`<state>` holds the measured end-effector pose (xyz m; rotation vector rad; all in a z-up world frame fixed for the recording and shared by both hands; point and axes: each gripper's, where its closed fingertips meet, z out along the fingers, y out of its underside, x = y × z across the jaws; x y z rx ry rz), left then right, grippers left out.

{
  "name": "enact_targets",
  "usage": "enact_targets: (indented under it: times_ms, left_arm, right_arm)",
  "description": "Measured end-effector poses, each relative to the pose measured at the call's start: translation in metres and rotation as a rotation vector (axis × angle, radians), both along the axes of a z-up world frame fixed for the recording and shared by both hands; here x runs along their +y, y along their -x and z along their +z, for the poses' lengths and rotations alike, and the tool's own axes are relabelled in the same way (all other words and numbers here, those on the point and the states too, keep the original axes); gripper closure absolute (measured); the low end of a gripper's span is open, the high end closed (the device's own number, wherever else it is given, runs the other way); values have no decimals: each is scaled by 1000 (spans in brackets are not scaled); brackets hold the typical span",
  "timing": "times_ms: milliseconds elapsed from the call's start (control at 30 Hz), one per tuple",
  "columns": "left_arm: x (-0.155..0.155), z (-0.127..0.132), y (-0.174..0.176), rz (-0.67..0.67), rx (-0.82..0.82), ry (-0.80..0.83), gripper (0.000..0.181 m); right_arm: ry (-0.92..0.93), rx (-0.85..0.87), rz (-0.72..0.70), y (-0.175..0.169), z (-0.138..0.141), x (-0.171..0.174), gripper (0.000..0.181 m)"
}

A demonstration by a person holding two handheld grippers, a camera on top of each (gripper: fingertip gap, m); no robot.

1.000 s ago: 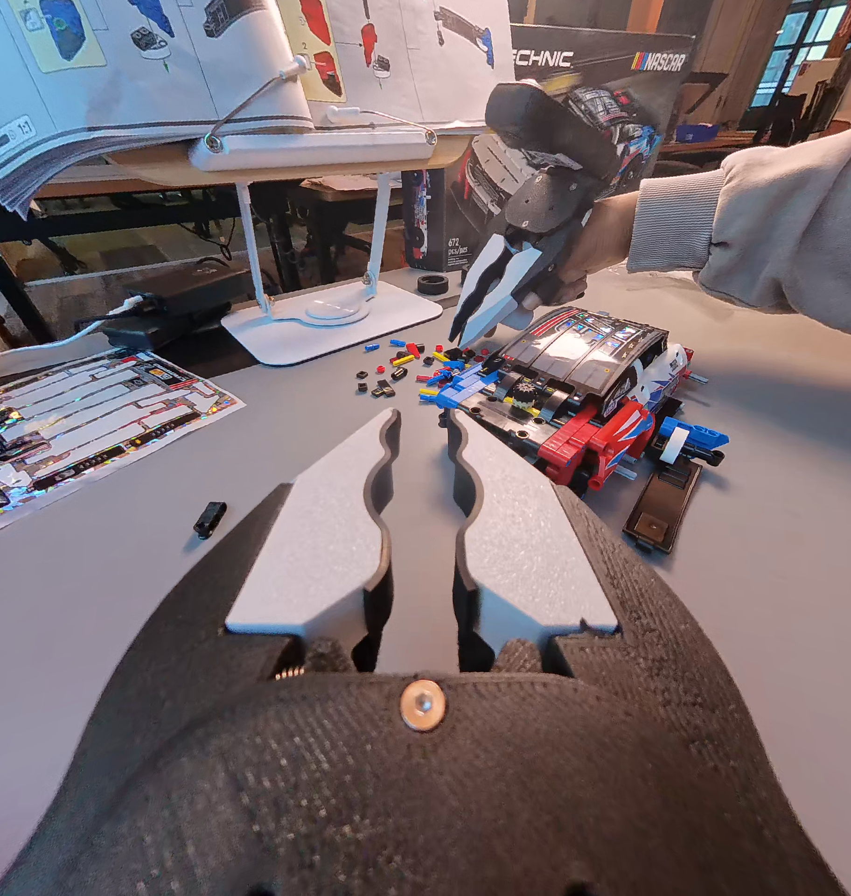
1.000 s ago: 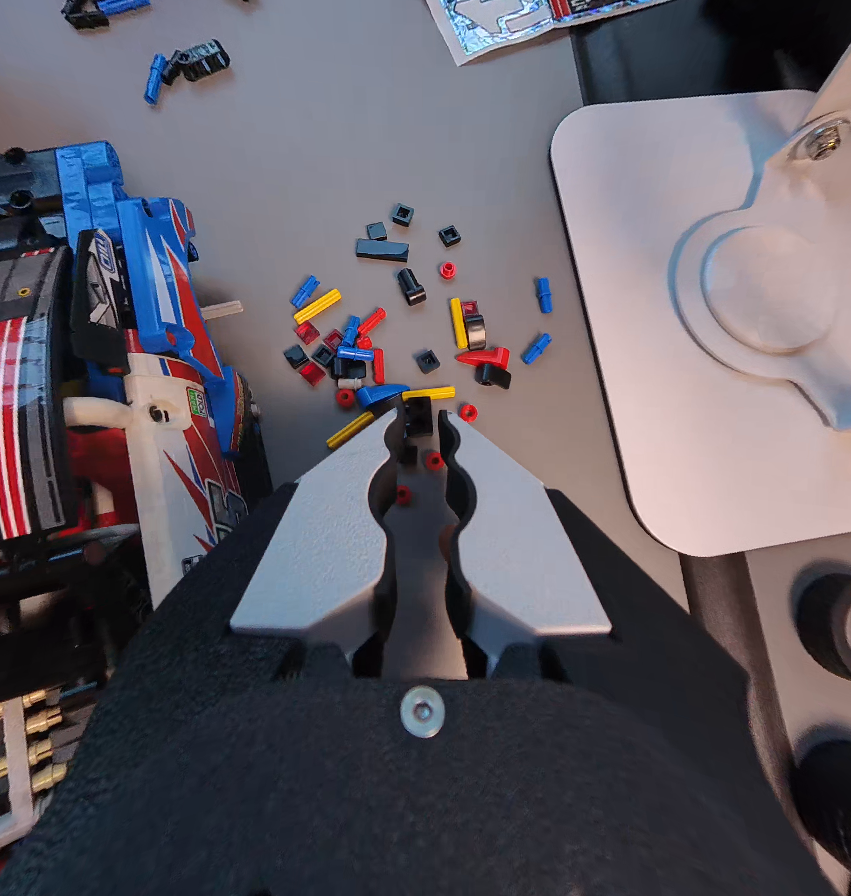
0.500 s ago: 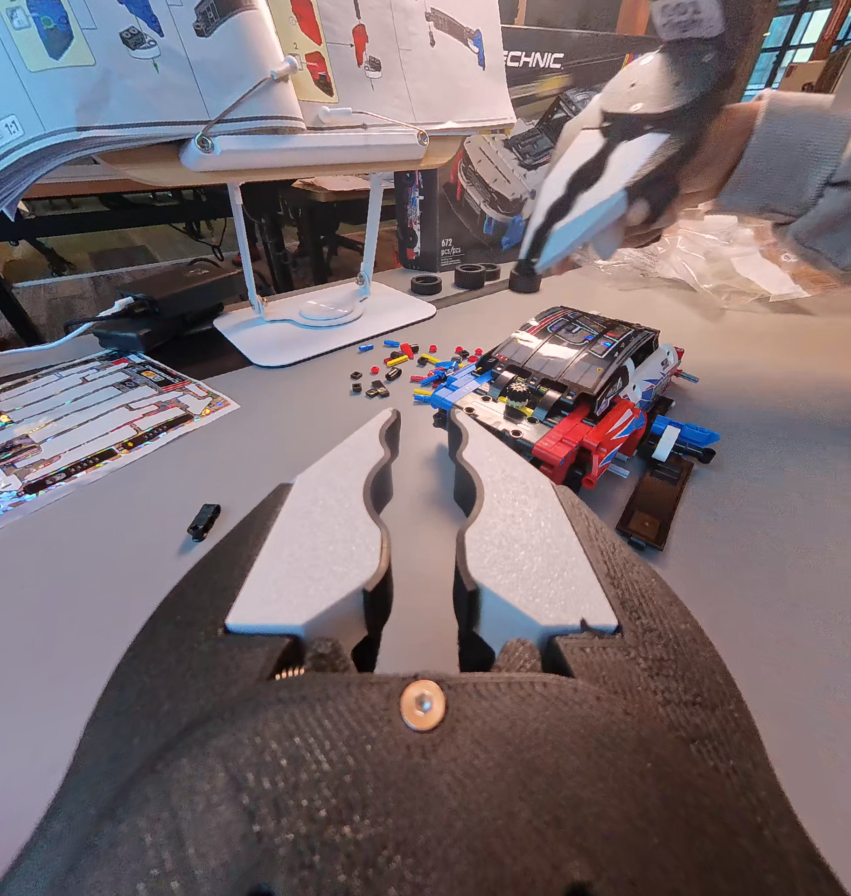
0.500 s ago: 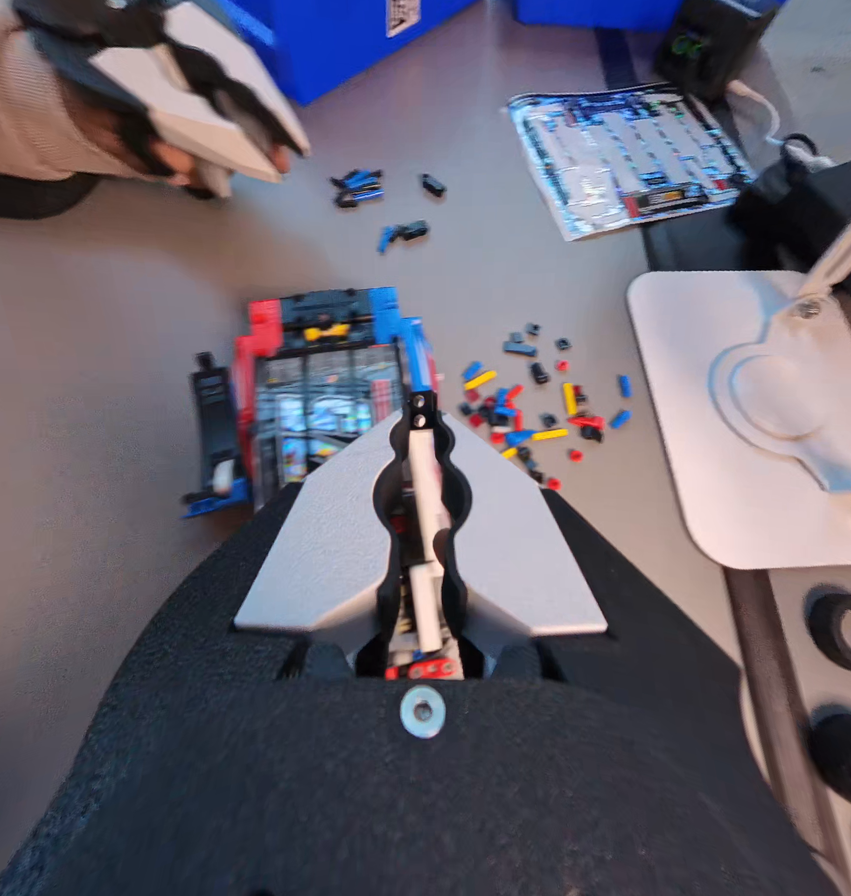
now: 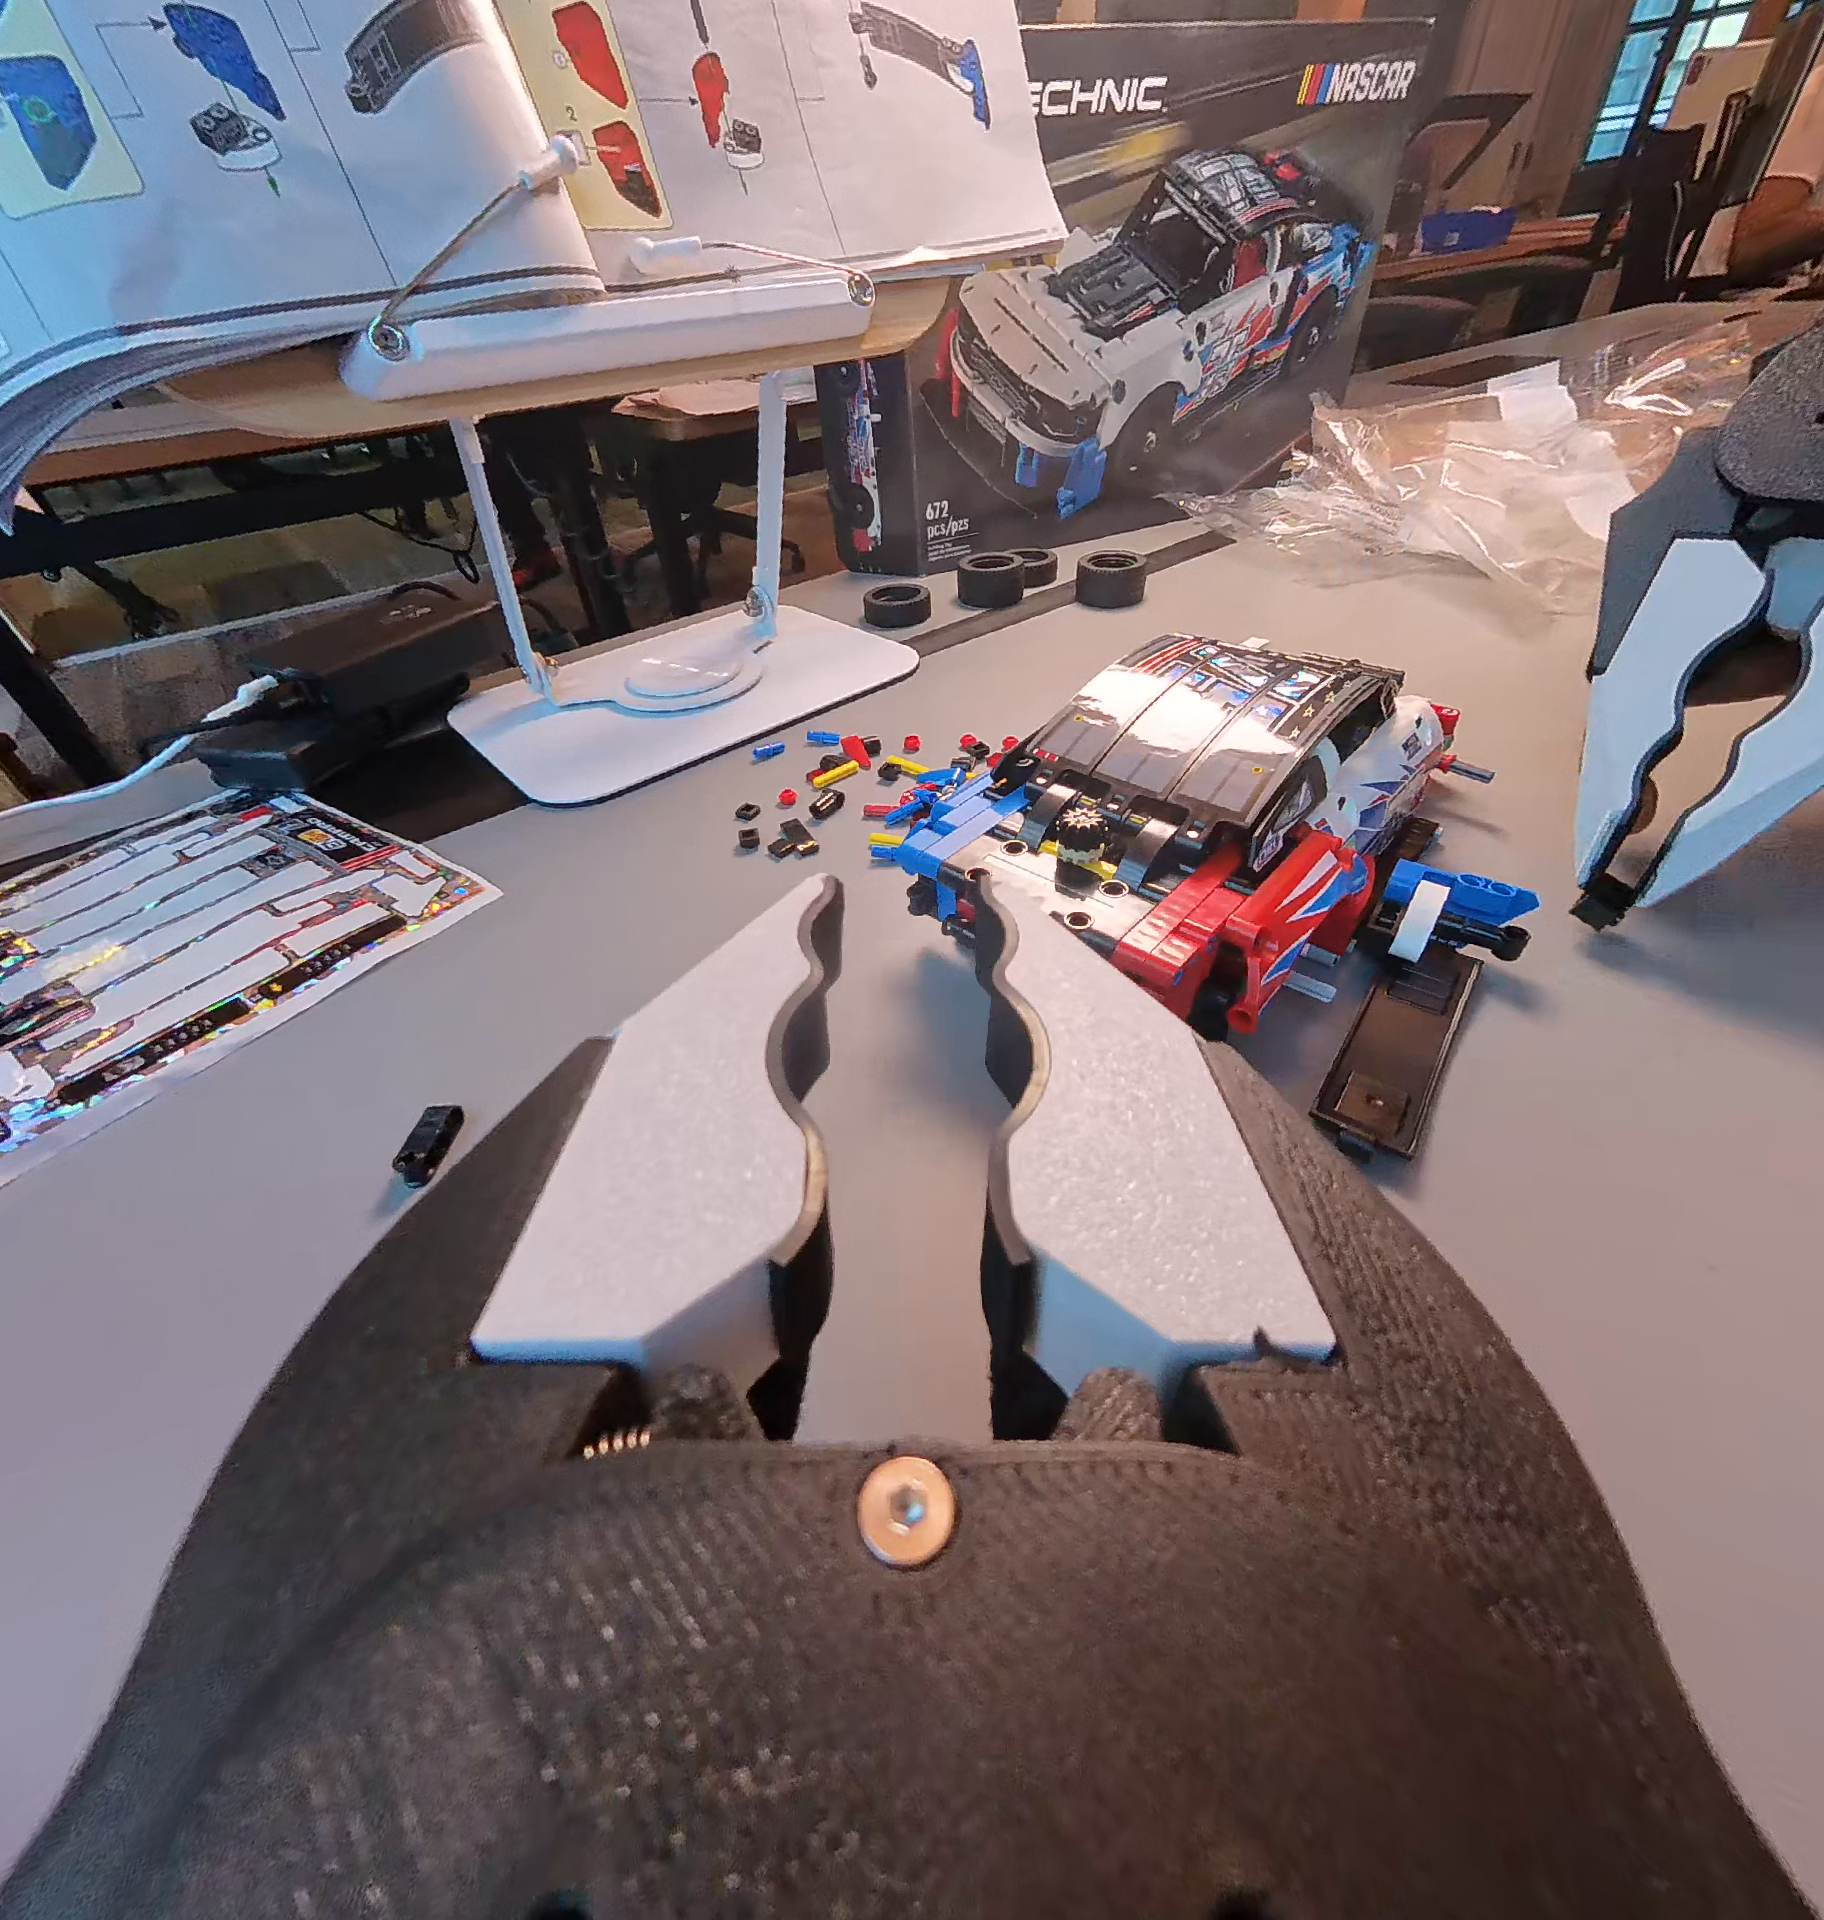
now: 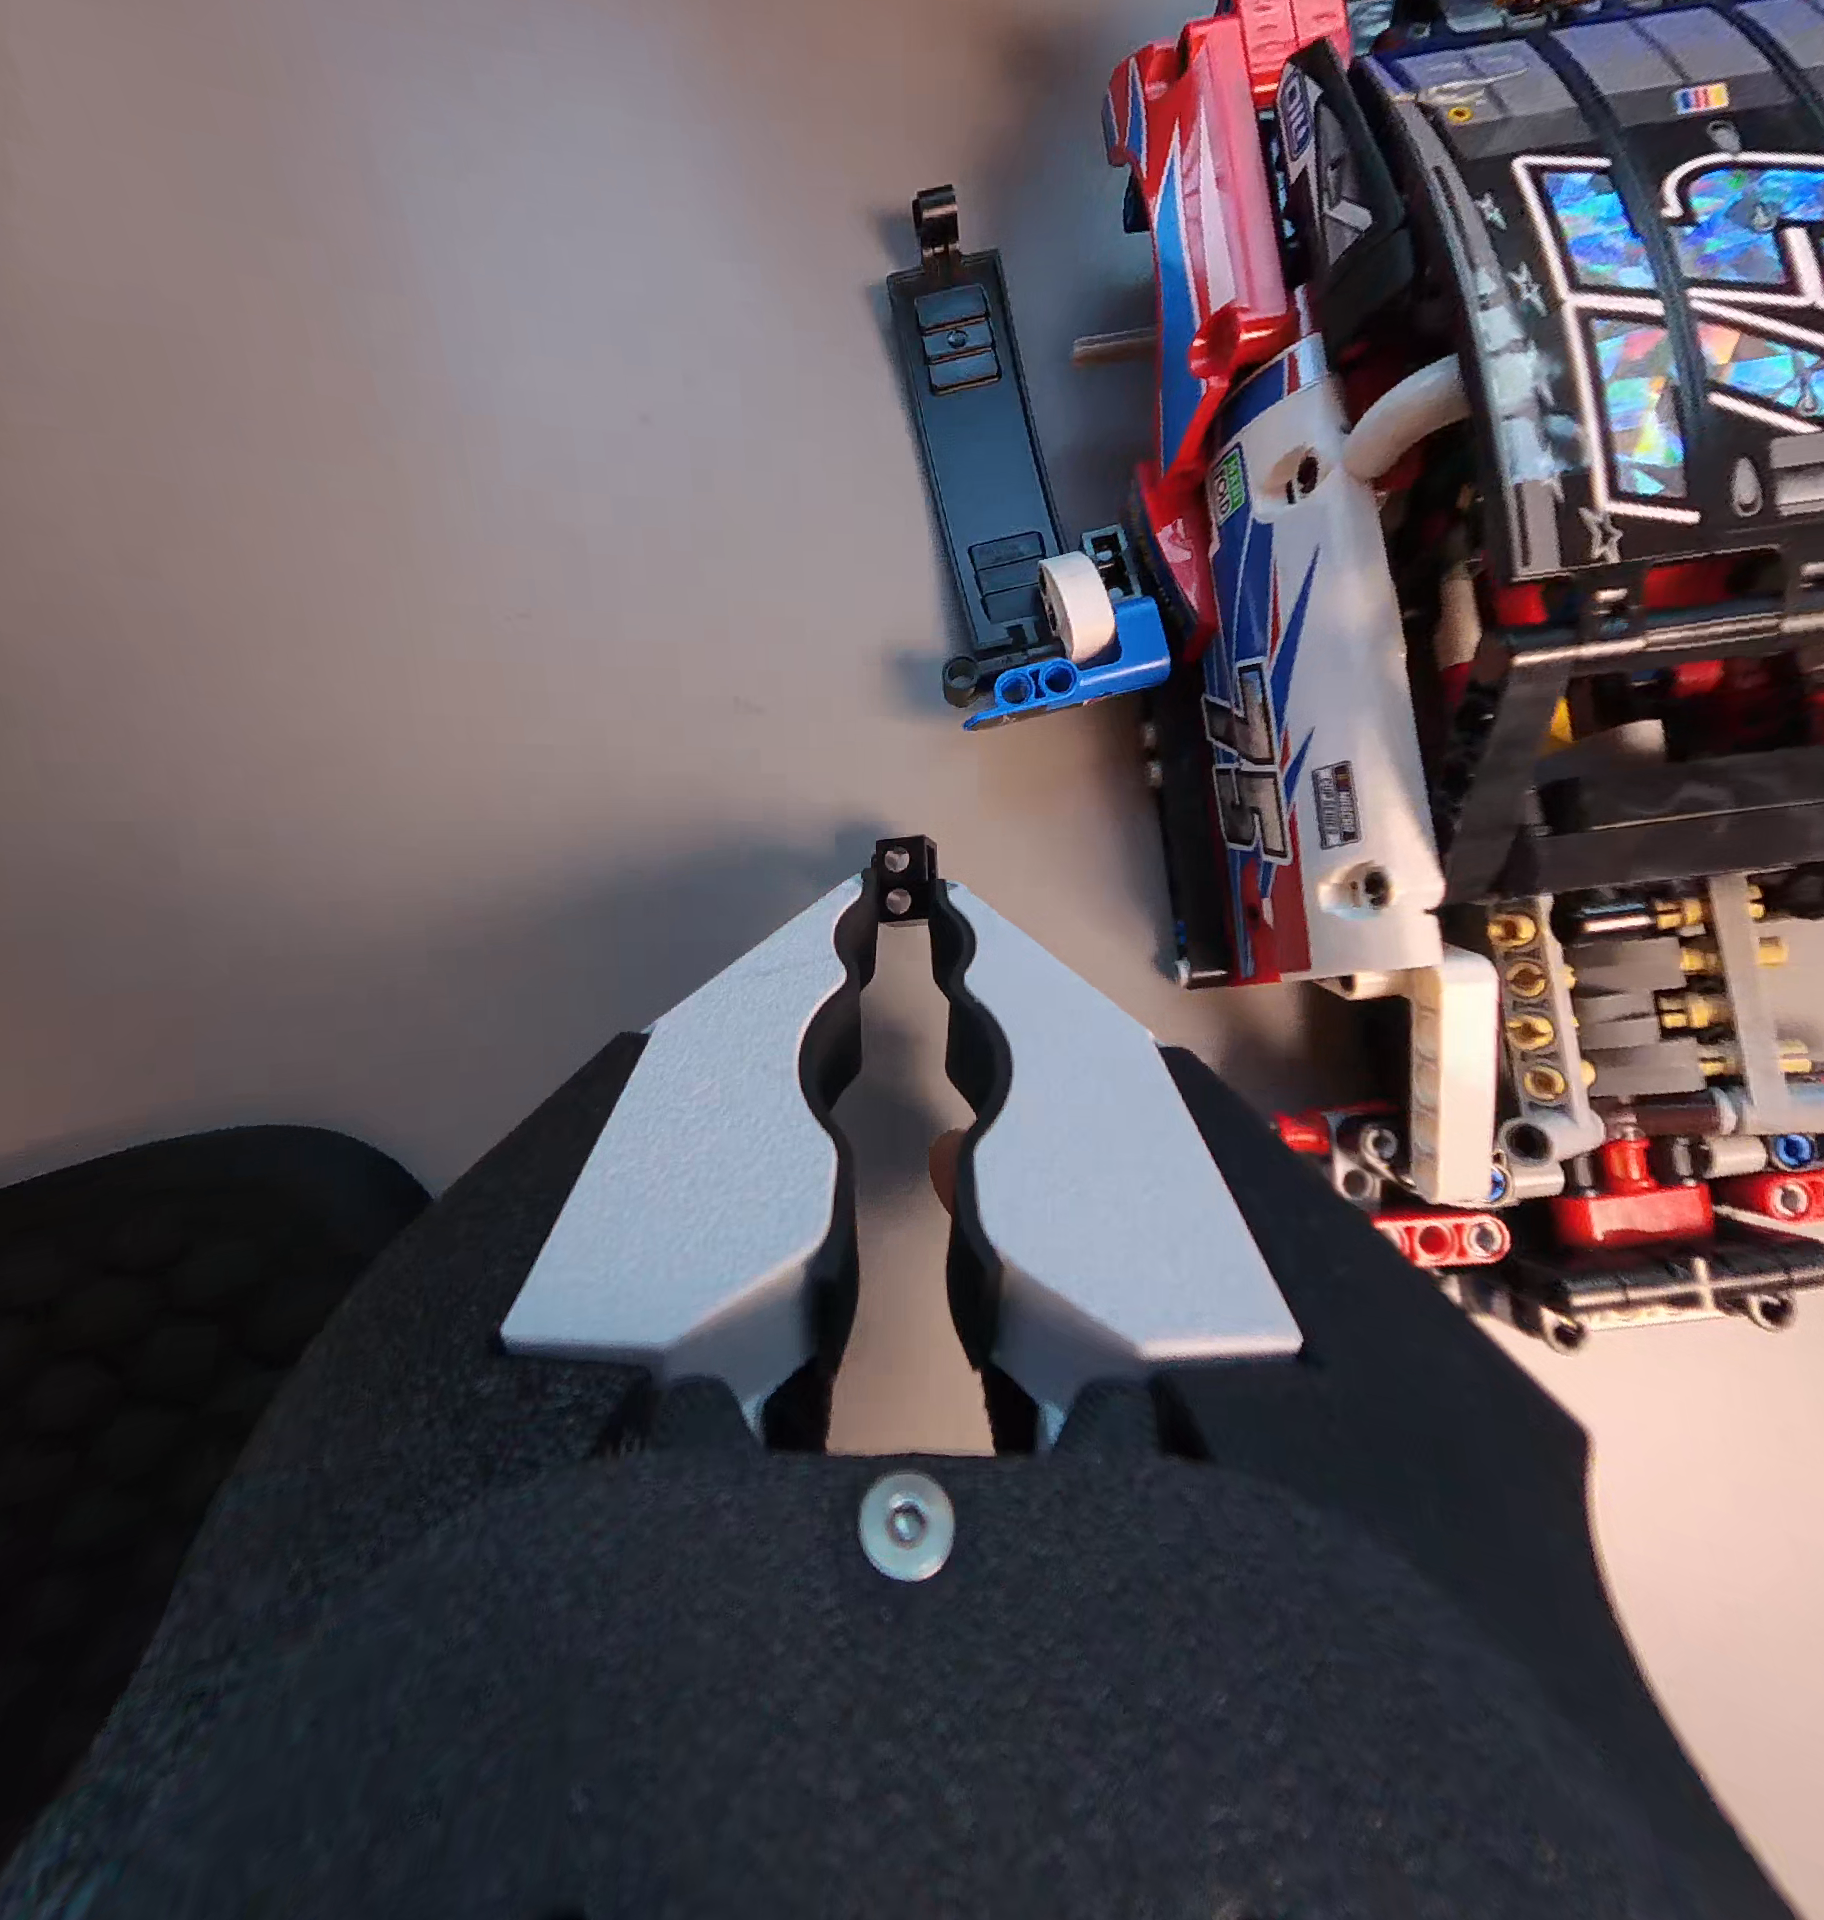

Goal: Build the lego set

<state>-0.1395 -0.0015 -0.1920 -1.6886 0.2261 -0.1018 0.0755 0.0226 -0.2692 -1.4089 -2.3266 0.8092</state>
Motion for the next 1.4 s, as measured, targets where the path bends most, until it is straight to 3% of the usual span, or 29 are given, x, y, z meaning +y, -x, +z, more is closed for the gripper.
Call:
enact_targets:
  times_ms: [600, 733, 867, 1033, 1167, 1267, 1400]
  left_arm:
    - [0, 1, 2, 10, -15, 0, 154]
    - [-1, 2, 2, 8, -21, 0, 153]
    - [-1, 3, 5, 13, -33, 2, 152]
    - [-1, 4, 9, 22, -59, 8, 152]
    - [-4, 11, 20, 43, -73, 2, 151]
    - [-8, 20, 31, 57, -85, 1, 151]
    - [-12, 35, 53, 81, -34, 17, 146]
  right_arm:
    - [-99, 2, -2, -1, -8, 6, 169]
    - [-31, 94, -34, 8, 16, 5, 160]
    - [44, 264, -85, 25, 58, 6, 155]
    - [142, 549, -232, 49, 110, 10, 145]
    - [231, 761, -415, 53, 135, 16, 168]
    - [277, 825, -571, 46, 132, 23, 177]
    - [254, 862, -681, 32, 119, 28, 180]
